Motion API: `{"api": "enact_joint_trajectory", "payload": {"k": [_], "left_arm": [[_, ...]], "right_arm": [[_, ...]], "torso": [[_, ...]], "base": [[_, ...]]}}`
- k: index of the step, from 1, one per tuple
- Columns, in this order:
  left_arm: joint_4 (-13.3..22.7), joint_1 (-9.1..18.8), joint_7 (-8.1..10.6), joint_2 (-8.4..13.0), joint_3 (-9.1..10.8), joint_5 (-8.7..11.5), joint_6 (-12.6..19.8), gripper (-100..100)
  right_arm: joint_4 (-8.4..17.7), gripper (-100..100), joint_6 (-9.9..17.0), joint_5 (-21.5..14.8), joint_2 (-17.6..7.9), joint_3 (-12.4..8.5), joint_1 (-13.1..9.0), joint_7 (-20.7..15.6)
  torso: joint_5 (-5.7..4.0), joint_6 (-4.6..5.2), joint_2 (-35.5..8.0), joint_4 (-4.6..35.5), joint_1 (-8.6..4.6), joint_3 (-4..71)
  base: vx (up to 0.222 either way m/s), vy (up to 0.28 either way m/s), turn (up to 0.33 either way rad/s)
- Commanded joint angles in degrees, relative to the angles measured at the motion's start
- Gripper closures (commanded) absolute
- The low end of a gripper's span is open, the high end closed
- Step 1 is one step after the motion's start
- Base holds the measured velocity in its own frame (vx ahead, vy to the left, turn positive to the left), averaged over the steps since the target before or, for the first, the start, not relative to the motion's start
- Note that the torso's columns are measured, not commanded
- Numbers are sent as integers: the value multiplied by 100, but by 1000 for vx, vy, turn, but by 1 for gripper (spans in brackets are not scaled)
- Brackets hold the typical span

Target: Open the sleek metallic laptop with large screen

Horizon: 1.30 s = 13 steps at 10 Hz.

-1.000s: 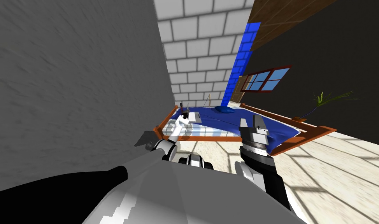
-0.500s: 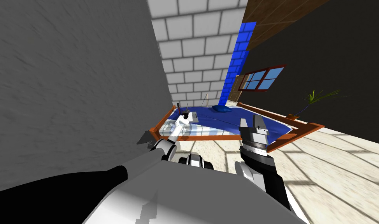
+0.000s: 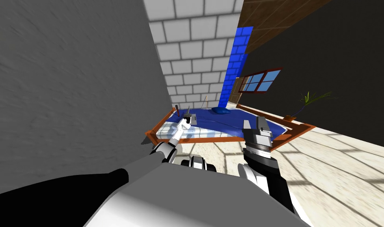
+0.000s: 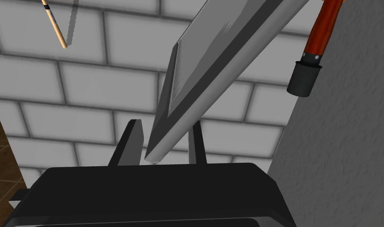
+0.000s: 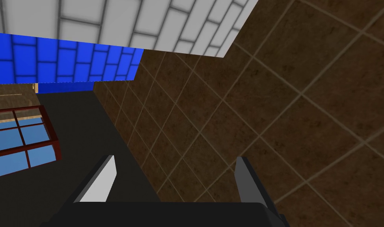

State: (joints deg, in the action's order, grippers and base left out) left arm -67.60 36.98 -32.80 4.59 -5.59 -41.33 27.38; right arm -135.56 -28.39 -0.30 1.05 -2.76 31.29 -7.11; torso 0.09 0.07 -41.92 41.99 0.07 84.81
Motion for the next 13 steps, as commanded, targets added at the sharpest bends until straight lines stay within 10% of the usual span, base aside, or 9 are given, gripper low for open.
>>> {"api": "enact_joint_trajectory", "payload": {"k": [1,9,10,13], "left_arm": [[14,-227,-313,178,-246,-254,64,100],[-171,-1071,-336,483,-602,-1401,-140,100],[-217,-848,-527,471,-606,-1036,38,-100],[-119,-536,-731,445,-612,-813,264,-100]], "right_arm": [[0,0,0,0,0,0,0,0],[0,0,0,0,-1,-1,1,0],[0,0,0,0,0,-1,1,0],[1,0,1,0,-2,-2,-1,0]], "torso": [[4,-4,-11,3,9,-7],[-3,-16,-13,18,8,-10],[-3,-19,-26,24,10,-17],[-1,-9,-60,37,19,-40]], "base": [[21,-141,-50],[52,-100,6],[-3,-29,-44],[-56,65,-47]]}}
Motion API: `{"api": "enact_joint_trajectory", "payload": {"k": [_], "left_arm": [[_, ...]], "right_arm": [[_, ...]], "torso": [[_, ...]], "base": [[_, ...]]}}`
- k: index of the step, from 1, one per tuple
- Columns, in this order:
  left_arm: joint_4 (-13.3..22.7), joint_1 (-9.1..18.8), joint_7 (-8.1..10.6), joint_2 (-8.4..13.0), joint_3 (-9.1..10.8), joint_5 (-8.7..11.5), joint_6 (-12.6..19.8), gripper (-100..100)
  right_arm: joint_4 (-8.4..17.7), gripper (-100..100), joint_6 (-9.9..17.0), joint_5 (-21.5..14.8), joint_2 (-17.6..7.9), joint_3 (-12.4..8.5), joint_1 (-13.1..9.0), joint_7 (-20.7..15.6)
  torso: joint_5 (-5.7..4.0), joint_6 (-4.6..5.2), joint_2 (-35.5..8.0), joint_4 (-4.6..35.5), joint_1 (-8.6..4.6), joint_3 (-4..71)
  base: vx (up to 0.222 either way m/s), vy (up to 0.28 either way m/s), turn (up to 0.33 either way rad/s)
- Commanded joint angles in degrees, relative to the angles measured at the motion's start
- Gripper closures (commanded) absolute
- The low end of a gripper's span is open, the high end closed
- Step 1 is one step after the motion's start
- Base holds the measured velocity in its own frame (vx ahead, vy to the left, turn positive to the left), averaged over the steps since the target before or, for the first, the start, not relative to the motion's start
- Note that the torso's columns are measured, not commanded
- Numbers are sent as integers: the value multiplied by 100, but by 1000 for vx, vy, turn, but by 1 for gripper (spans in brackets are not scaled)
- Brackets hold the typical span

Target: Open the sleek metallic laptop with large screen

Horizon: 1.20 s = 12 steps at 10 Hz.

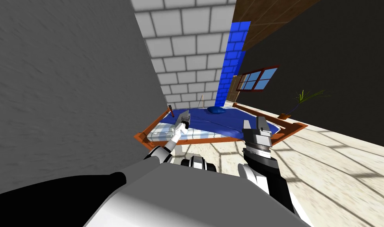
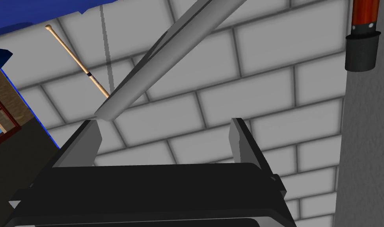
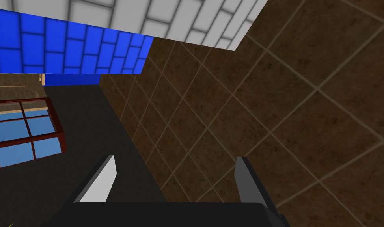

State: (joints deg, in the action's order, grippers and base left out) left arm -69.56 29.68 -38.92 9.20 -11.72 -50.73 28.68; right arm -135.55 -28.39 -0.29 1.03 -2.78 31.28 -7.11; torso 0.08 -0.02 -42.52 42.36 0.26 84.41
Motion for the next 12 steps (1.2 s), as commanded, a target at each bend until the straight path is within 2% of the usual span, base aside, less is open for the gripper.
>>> {"api": "enact_joint_trajectory", "payload": {"k": [1,5,6,7,12], "left_arm": [[110,297,-187,-25,0,200,210,-100],[241,713,-459,-59,-8,497,512,-100],[244,649,-384,-68,-4,410,448,-100],[253,662,-391,-70,-3,414,459,0],[252,660,-390,-69,-3,414,458,0]], "right_arm": [[0,0,0,0,0,0,0,0],[0,0,0,0,1,1,0,0],[0,0,0,0,1,1,0,0],[0,0,0,0,1,1,1,0],[-1,0,0,0,1,1,1,0]], "torso": [[-7,2,16,-5,-22,10],[-9,2,24,-8,-30,16],[-8,2,23,-8,-25,15],[-8,1,29,-10,-29,18],[-8,2,22,-7,-26,15]], "base": [[-41,57,-35],[-44,41,-40],[-18,18,-10],[0,0,0],[0,0,0]]}}
